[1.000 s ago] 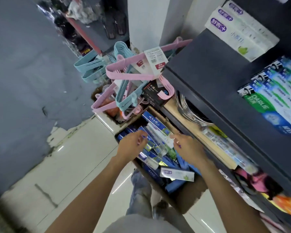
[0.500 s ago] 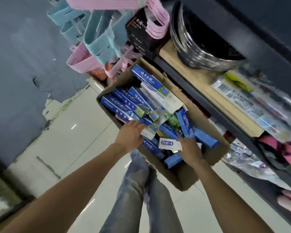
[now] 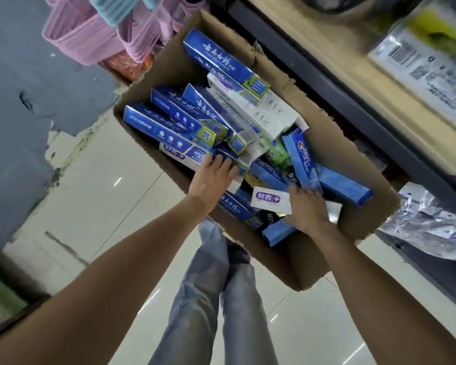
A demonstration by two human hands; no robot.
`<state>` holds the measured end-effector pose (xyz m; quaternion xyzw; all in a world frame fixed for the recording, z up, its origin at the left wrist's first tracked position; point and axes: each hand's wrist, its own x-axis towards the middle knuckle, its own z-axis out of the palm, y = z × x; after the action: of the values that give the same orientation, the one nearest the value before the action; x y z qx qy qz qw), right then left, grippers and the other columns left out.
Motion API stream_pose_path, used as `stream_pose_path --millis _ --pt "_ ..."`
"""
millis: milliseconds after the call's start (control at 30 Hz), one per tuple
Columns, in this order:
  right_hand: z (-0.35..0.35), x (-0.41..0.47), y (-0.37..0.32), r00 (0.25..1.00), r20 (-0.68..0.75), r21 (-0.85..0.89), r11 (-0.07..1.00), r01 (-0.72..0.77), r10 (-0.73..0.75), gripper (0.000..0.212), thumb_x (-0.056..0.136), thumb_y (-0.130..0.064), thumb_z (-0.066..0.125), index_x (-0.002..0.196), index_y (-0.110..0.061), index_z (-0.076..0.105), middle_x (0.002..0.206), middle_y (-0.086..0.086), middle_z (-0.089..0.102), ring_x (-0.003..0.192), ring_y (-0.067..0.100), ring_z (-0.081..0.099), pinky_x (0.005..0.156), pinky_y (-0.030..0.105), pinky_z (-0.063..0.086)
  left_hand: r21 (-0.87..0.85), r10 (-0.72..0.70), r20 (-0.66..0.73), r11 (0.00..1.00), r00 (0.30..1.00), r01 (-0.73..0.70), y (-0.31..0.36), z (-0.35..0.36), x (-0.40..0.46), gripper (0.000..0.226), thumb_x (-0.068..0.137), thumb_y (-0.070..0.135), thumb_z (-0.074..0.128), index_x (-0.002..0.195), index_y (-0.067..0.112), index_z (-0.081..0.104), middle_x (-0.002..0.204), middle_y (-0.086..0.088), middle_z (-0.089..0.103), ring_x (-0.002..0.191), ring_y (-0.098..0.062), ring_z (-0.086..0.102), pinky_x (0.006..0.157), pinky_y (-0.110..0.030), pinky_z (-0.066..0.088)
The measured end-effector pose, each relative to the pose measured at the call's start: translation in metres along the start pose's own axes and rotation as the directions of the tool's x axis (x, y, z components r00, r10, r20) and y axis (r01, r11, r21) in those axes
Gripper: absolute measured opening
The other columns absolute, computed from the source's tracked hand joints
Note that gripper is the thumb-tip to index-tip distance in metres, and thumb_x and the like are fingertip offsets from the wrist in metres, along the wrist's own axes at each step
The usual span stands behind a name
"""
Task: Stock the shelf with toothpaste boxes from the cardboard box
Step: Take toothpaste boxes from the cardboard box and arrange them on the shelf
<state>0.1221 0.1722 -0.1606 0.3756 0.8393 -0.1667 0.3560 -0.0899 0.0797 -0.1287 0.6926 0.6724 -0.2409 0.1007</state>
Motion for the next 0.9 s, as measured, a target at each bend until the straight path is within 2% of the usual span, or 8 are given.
stream_pose_path --millis 100,200,400,567,667,733,800,900 --pt "-0.019 -0.03 0.003 0.992 -0.002 0.296 0.947 -0.122 0.128 0.075 0.071 -0.043 0.075 0.123 -0.011 0.03 0.12 0.013 0.057 0.11 0.032 0.055 0.086 0.038 0.042 0.059 0.112 -0.05 0.992 0.993 -0.109 -0.007 -0.007 -0.003 0.038 0.074 0.019 0.071 0.11 0.021 0.056 0.099 0.004 0.06 0.094 -0.017 0.057 0.089 -0.029 0.039" --pt "-0.041 -0.067 0.004 0.952 0.06 0.647 0.715 -0.266 0.3 0.075 0.073 -0.045 0.076 0.122 -0.016 0.027 0.118 0.009 0.054 0.107 0.028 0.057 0.076 0.036 0.043 0.066 0.169 -0.171 0.985 0.971 -0.16 -0.017 -0.011 -0.009 0.032 0.071 0.022 0.074 0.102 0.023 0.065 0.089 0.003 0.064 0.086 -0.017 0.061 0.087 -0.03 0.038" --pt "-0.107 -0.145 -0.01 0.942 0.033 0.945 0.296 -0.138 0.334 0.061 0.077 -0.032 0.076 0.118 -0.019 0.033 0.108 -0.003 0.055 0.095 0.015 0.055 0.078 0.032 0.045 -0.348 0.024 -0.337 0.926 0.941 -0.148 -0.038 -0.084 -0.062 0.048 0.079 0.014 0.072 0.123 0.005 0.057 0.11 -0.016 0.064 0.097 -0.033 0.063 0.089 -0.042 0.048" --pt "-0.184 -0.208 -0.032 0.949 -0.106 0.968 0.25 0.029 0.298 0.056 0.08 -0.033 0.073 0.121 -0.021 0.036 0.099 -0.016 0.058 0.082 -0.005 0.056 0.06 0.007 0.042 -0.853 -0.282 -0.144 0.521 0.949 0.025 -0.063 -0.192 -0.12 0.048 0.099 0.032 0.044 0.142 0.013 0.036 0.13 -0.012 0.047 0.104 -0.029 0.056 0.085 -0.04 0.045" --pt "-0.228 -0.234 -0.045 0.941 -0.185 0.965 0.235 0.119 0.284 0.047 0.082 -0.032 0.071 0.113 -0.026 0.036 0.096 -0.02 0.056 0.083 -0.007 0.055 0.063 0.008 0.041 -0.982 -0.359 -0.058 0.191 0.932 0.012 -0.082 -0.24 -0.139 0.048 0.095 0.054 0.038 0.133 0.027 0.042 0.122 0.001 0.056 0.106 -0.015 0.058 0.087 -0.044 0.051" --pt "-0.252 -0.244 -0.052 0.937 -0.221 0.961 0.223 0.162 0.271 0.04 0.086 -0.032 0.066 0.113 -0.027 0.036 0.102 -0.014 0.057 0.09 0.002 0.056 0.069 0.015 0.041 -1.0 -0.412 -0.007 -0.007 0.911 -0.011 -0.096 -0.263 -0.144 0.039 0.098 0.044 0.038 0.131 0.024 0.044 0.107 0.008 0.061 0.093 -0.001 0.063 0.081 -0.035 0.054" --pt "-0.273 -0.251 -0.058 0.932 -0.264 0.949 0.239 0.205 0.248 0.033 0.092 -0.034 0.057 0.118 -0.026 0.038 0.109 -0.013 0.057 0.1 0.007 0.056 0.077 0.02 0.043 -0.992 -0.424 0.035 -0.121 0.905 -0.018 -0.111 -0.288 -0.146 0.031 0.102 0.03 0.036 0.131 0.022 0.042 0.098 0.015 0.059 0.078 0.012 0.06 0.074 -0.021 0.051" --pt "-0.301 -0.253 -0.065 0.922 -0.316 0.931 0.26 0.256 0.224 0.039 0.097 -0.034 0.049 0.133 -0.027 0.038 0.112 -0.019 0.058 0.1 0.005 0.059 0.086 0.03 0.046 -0.988 -0.412 0.03 -0.149 0.911 -0.035 -0.135 -0.315 -0.143 0.03 0.103 0.034 0.031 0.129 0.024 0.041 0.107 0.021 0.053 0.09 0.018 0.051 0.084 -0.005 0.04"
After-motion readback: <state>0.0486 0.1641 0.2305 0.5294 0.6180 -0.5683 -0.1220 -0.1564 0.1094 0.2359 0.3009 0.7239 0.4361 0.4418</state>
